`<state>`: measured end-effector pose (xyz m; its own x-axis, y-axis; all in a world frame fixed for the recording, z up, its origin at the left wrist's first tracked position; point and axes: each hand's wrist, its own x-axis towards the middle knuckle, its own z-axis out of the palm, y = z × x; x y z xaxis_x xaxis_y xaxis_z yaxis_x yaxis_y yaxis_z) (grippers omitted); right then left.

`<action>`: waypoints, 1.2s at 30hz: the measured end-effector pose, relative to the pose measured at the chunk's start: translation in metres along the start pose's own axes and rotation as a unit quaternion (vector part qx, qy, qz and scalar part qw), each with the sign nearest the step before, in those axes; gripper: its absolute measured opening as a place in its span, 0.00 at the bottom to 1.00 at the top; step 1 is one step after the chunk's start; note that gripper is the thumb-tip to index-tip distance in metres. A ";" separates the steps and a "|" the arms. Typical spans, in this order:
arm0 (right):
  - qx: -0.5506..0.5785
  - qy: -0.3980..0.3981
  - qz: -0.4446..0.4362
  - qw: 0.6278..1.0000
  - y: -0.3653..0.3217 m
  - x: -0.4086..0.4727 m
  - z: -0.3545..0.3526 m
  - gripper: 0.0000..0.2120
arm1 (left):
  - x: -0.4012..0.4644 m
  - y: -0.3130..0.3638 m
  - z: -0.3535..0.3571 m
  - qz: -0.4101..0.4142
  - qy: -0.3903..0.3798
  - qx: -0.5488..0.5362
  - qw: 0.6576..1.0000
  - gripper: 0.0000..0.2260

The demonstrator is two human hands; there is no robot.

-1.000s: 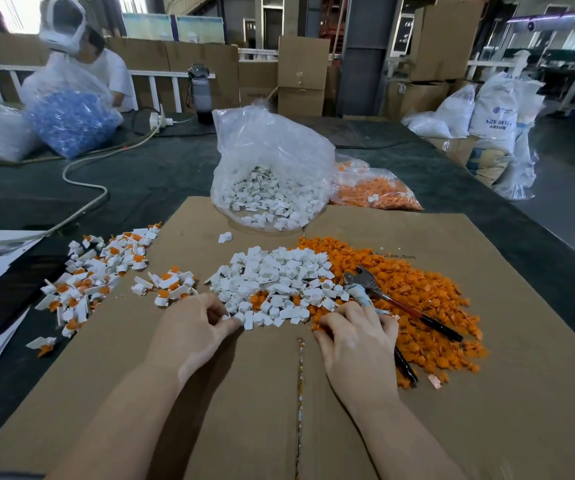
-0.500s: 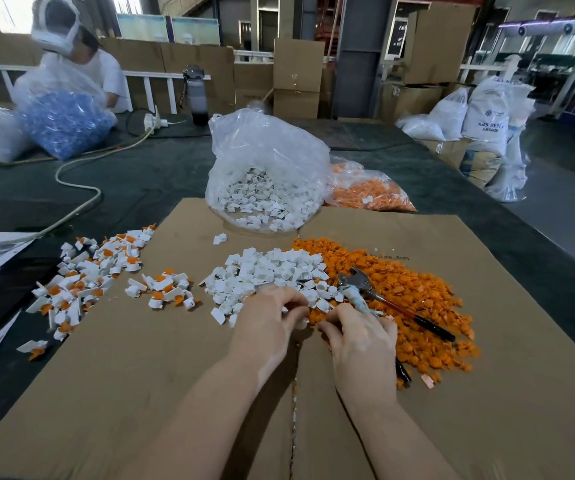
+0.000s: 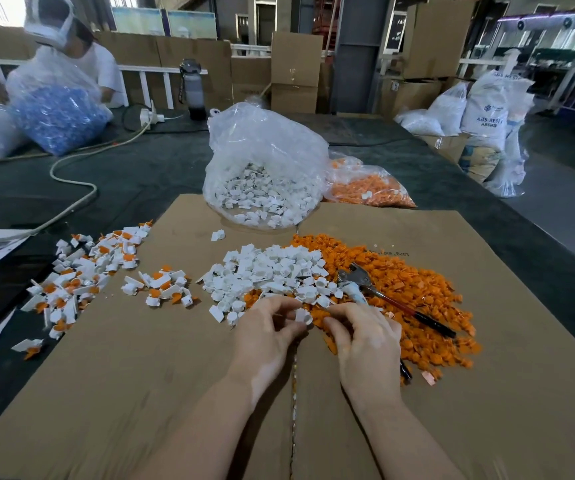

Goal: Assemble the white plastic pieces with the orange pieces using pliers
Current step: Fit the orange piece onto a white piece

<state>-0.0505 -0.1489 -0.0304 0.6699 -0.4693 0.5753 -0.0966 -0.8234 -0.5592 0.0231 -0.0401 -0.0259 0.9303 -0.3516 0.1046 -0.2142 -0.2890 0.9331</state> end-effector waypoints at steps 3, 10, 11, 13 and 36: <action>-0.013 -0.007 -0.002 1.000 -0.001 0.000 0.000 0.04 | 0.000 0.000 0.000 0.014 0.003 0.008 1.000 0.07; -0.055 -0.014 -0.043 0.998 -0.002 -0.001 0.001 0.07 | -0.001 -0.002 0.000 0.013 0.012 -0.019 1.000 0.04; -0.062 -0.013 -0.048 0.997 -0.002 -0.002 0.001 0.08 | -0.001 -0.001 0.000 0.015 0.009 -0.016 1.000 0.03; -0.070 -0.012 -0.054 0.996 -0.002 -0.001 0.001 0.09 | -0.002 -0.001 -0.001 0.021 -0.003 -0.011 1.000 0.03; -0.015 -0.051 -0.074 0.996 -0.001 -0.002 0.000 0.21 | -0.009 0.000 -0.002 0.093 -0.041 0.064 0.993 0.07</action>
<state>-0.0522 -0.1474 -0.0314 0.7497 -0.3085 0.5855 -0.0123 -0.8911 -0.4537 0.0155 -0.0355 -0.0265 0.8448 -0.4798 0.2369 -0.4201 -0.3206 0.8489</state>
